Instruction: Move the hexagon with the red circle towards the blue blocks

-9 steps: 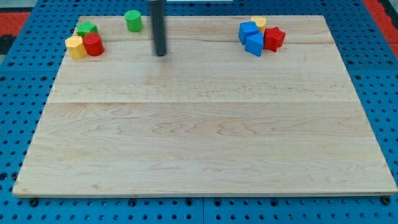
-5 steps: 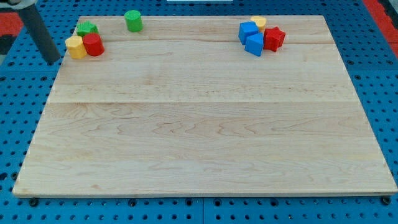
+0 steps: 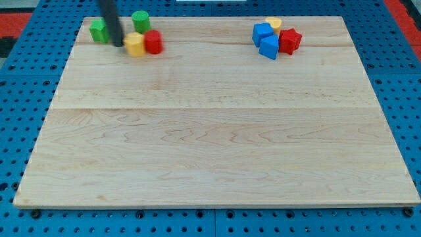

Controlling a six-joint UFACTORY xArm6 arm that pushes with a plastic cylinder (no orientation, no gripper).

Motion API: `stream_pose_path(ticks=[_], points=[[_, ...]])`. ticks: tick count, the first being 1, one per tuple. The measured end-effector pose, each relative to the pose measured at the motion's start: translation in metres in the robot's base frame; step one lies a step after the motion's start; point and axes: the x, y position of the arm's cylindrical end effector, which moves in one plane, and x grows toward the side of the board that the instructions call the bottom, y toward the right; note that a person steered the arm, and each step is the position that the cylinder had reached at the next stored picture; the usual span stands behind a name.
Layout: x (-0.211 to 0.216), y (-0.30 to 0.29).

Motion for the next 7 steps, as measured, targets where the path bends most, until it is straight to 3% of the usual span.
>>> stream_pose_path(ticks=[1,2,5,6,7], points=[[0.000,0.088],[0.000,0.118],[0.005,0.117],[-0.015,0.117],[-0.020,0.170]])
